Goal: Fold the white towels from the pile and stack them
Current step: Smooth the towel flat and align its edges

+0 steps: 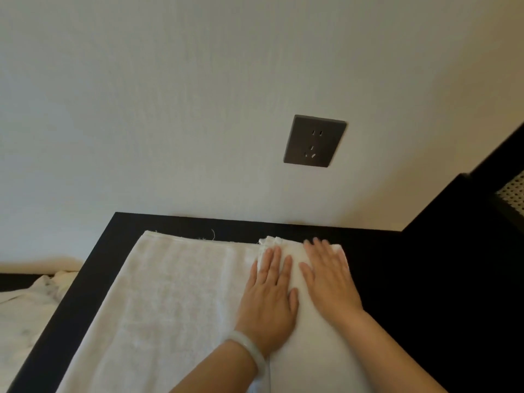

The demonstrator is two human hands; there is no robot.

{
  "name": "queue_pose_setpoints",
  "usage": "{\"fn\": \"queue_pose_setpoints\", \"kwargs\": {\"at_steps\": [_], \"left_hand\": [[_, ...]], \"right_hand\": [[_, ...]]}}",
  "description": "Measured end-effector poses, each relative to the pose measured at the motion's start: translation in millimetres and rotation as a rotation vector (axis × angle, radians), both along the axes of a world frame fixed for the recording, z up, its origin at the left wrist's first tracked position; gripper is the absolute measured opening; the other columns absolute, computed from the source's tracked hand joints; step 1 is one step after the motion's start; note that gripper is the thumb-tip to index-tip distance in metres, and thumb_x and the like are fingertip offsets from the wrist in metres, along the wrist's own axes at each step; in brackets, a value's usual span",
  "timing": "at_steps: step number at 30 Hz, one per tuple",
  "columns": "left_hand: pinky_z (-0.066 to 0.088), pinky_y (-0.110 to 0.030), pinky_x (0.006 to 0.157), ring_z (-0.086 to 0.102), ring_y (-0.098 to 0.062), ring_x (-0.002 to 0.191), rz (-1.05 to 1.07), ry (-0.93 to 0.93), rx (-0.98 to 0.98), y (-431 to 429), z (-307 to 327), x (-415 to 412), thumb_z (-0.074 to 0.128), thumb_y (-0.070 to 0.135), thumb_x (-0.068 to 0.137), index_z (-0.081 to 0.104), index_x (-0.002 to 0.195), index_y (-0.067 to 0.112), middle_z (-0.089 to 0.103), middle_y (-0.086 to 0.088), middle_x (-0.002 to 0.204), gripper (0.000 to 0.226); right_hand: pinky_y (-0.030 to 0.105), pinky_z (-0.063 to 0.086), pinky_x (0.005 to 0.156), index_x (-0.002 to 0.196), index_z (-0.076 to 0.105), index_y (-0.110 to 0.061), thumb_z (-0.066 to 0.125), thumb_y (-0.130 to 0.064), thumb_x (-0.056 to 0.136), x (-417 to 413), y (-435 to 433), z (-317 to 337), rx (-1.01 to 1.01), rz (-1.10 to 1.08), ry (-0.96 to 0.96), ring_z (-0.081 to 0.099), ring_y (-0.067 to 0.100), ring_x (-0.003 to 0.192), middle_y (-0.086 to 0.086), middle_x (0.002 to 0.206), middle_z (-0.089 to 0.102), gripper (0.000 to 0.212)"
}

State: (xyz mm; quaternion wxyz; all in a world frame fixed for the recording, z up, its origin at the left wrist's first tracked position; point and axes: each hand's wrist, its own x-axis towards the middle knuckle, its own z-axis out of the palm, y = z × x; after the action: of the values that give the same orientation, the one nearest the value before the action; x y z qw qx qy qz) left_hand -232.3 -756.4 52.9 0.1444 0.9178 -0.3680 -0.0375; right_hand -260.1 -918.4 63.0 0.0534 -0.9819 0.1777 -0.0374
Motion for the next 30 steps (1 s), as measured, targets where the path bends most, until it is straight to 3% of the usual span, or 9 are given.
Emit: {"fn": "queue_pose_setpoints", "kwargs": {"at_steps": [4, 7, 10, 16, 22, 24, 26, 28, 30], "left_hand": [[-0.016, -0.04, 0.12, -0.034, -0.017, 0.143, 0.006, 0.023, 0.007, 0.9, 8.6, 0.6, 0.003, 0.045, 0.1, -0.014, 0.155, 0.021, -0.028, -0.001, 0.159, 0.061], [-0.016, -0.036, 0.12, -0.031, -0.016, 0.144, -0.005, 0.046, 0.003, 10.8, 13.1, 3.2, 0.011, 0.041, 0.105, -0.011, 0.155, 0.022, -0.025, 0.0, 0.16, 0.058], [-0.022, -0.037, 0.116, -0.031, -0.017, 0.143, 0.103, 0.041, 0.044, 46.7, 14.0, 9.7, 0.012, 0.041, 0.105, -0.009, 0.156, 0.023, -0.023, -0.001, 0.161, 0.058], [-0.006, -0.048, 0.121, -0.016, -0.026, 0.15, 0.5, 0.116, 0.227, 165.1, 17.9, 19.2, 0.018, 0.048, 0.103, -0.004, 0.156, 0.025, -0.016, -0.005, 0.163, 0.062], [-0.009, -0.048, 0.12, -0.021, -0.018, 0.148, 0.516, 0.097, 0.204, 217.3, 15.6, -7.0, 0.007, 0.055, 0.1, -0.019, 0.152, 0.034, -0.022, 0.001, 0.162, 0.061], [-0.001, -0.044, 0.121, -0.012, -0.021, 0.151, 0.56, 0.099, 0.177, 222.7, 14.2, -14.0, 0.009, 0.057, 0.099, -0.013, 0.154, 0.034, -0.017, 0.0, 0.163, 0.063], [0.019, -0.042, 0.118, 0.014, -0.025, 0.149, 0.648, 0.103, 0.167, 228.5, 18.2, -16.5, 0.018, 0.06, 0.098, -0.002, 0.156, 0.029, 0.006, -0.006, 0.163, 0.068], [0.035, -0.039, 0.107, 0.035, -0.025, 0.133, 0.703, 0.111, 0.163, 236.4, 27.6, -16.8, 0.029, 0.063, 0.096, 0.006, 0.155, 0.022, 0.03, -0.007, 0.148, 0.075], [0.037, -0.04, 0.104, 0.039, -0.03, 0.127, 0.746, 0.273, 0.034, 241.5, 39.0, -12.8, 0.041, 0.06, 0.095, 0.011, 0.154, 0.016, 0.033, -0.011, 0.14, 0.079]], "right_hand": [[0.053, -0.008, 0.121, 0.158, 0.001, -0.025, 0.013, -0.05, 0.104, 10.6, 3.5, 14.3, 0.075, -0.195, 0.209, -0.011, 0.018, 0.152, -0.002, 0.166, -0.003, 0.061], [0.058, -0.015, 0.117, 0.156, -0.008, -0.032, 0.005, -0.057, 0.1, 5.1, 27.6, 21.9, 0.051, -0.215, 0.138, -0.017, 0.026, 0.151, -0.002, 0.165, -0.011, 0.063], [0.056, -0.028, 0.11, 0.143, -0.032, -0.044, -0.019, -0.068, 0.084, -32.7, 69.4, 3.5, 0.011, -0.092, 0.094, -0.029, 0.021, 0.146, -0.01, 0.158, -0.026, 0.065], [0.06, -0.018, 0.115, 0.148, -0.026, -0.034, 0.006, -0.058, 0.099, -39.5, 89.6, 0.1, 0.032, -0.122, 0.154, -0.026, 0.025, 0.148, -0.005, 0.161, -0.026, 0.063], [0.052, -0.018, 0.118, 0.153, -0.02, -0.024, 0.003, -0.051, 0.1, -57.4, 125.4, -5.8, 0.027, 0.002, 0.091, -0.022, 0.017, 0.149, -0.001, 0.163, -0.021, 0.064], [0.051, -0.015, 0.119, 0.154, -0.017, -0.024, 0.005, -0.049, 0.102, -56.8, 126.2, -3.5, 0.035, 0.0, 0.085, -0.019, 0.017, 0.15, -0.001, 0.164, -0.018, 0.063], [0.051, -0.014, 0.12, 0.154, -0.018, -0.024, 0.006, -0.048, 0.102, -55.6, 124.3, -2.3, 0.04, -0.001, 0.086, -0.019, 0.017, 0.15, -0.001, 0.164, -0.018, 0.062], [0.05, -0.014, 0.12, 0.154, -0.018, -0.024, 0.005, -0.049, 0.102, -55.3, 123.7, -3.1, 0.044, 0.004, 0.1, -0.019, 0.017, 0.15, -0.001, 0.164, -0.019, 0.062], [0.049, -0.014, 0.12, 0.155, -0.016, -0.024, 0.006, -0.048, 0.102, -55.3, 123.7, -3.6, 0.054, 0.003, 0.106, -0.018, 0.016, 0.15, -0.001, 0.164, -0.018, 0.062]]}}
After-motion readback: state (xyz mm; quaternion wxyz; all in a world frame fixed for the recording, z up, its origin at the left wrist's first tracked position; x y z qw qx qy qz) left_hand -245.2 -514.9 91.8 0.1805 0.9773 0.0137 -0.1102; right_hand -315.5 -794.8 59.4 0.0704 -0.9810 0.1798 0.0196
